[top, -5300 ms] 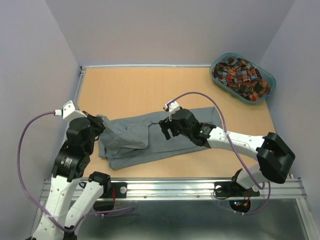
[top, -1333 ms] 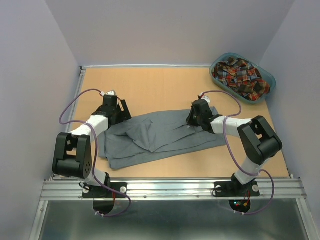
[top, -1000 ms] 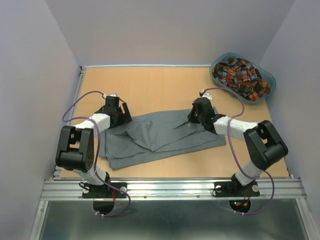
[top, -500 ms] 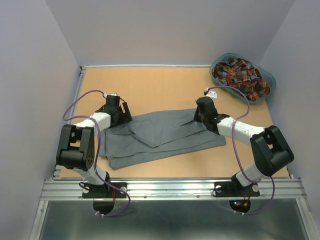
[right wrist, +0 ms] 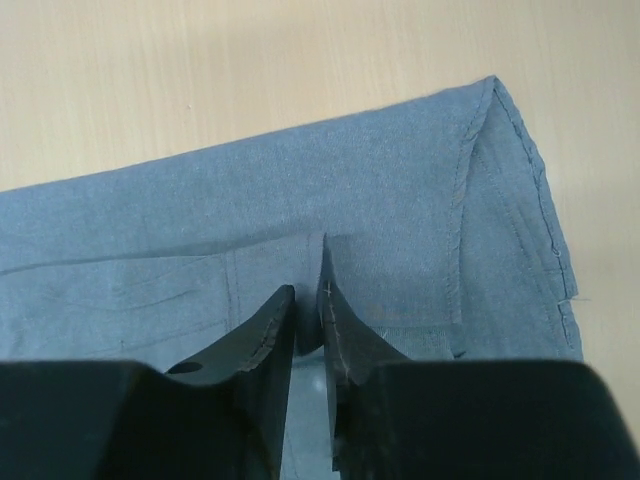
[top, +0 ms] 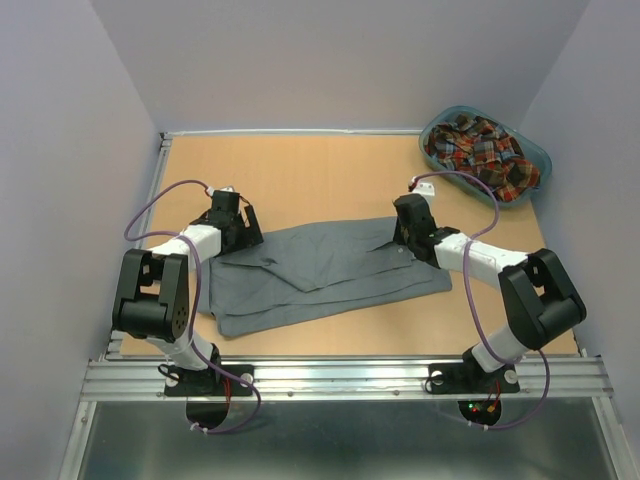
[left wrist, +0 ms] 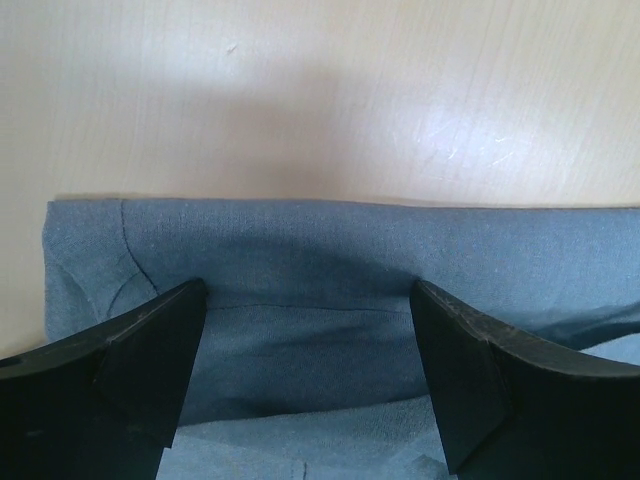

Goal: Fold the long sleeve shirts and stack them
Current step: Fold the shirt

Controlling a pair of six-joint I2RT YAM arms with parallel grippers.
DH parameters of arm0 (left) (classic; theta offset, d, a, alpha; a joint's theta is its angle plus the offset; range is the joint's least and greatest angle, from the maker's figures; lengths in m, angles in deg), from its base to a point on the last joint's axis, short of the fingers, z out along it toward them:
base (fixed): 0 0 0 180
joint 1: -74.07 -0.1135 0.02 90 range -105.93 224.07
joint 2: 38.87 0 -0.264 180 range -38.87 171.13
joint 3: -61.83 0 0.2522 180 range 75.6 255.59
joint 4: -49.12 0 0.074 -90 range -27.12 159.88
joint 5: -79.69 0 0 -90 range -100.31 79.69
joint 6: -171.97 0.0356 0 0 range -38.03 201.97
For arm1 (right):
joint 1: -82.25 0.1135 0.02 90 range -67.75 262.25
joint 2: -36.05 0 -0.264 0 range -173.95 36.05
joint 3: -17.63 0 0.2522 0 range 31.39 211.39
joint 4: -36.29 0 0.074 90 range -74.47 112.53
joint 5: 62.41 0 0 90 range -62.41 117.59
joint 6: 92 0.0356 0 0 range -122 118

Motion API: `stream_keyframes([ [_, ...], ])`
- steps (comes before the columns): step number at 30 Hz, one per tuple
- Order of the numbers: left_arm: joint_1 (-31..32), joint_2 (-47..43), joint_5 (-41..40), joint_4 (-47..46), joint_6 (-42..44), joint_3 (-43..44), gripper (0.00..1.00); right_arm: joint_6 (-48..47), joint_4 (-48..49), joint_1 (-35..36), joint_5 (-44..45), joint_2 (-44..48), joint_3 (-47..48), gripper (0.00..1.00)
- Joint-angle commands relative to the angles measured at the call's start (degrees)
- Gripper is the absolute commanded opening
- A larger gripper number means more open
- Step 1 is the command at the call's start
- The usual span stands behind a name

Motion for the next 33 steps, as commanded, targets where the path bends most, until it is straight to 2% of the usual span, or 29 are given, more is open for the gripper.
stream_keyframes([
  [1, -0.3, -4.2, -0.4, 1.2, 0.9, 2.4, 0.96, -4.1, 1.1, -0.4, -3.5, 1.2, 2.4, 0.36],
  [4, -0.3, -8.5, -0.8, 1.8, -0.4, 3.7, 0.96, -7.5, 1.1, 0.2, -9.3, 4.4, 3.7, 0.46],
  [10, -0.2, -20.7, -6.5, 6.0, -8.5, 3.7, 0.97, -15.3, 1.1, 6.6, -17.2, 9.2, 5.6, 0.50],
  [13, -0.2, -26.7, -6.7, 6.4, -14.5, -1.2, 0.93, -19.7, 1.1, 12.5, -21.6, 9.0, 6.3, 0.50],
  [16, -0.2, -32.4, -4.9, 4.6, -20.9, -10.7, 0.83, -20.1, 1.1, 17.5, -28.4, 6.6, 6.6, 0.50],
  [20, -0.2, -34.0, -3.5, -0.3, -25.5, -18.1, 0.77, -19.8, 2.9, 20.2, -31.3, 4.4, 6.0, 0.50],
  [23, -0.2, -32.6, -3.1, -2.7, -27.1, -20.5, 0.73, -21.3, 3.4, 21.8, -31.8, 2.8, 5.9, 0.50],
  [33, -0.2, -28.3, -2.7, -9.8, -32.1, -23.8, 0.62, -23.3, 4.4, 23.2, -34.4, 0.2, 6.4, 0.49],
])
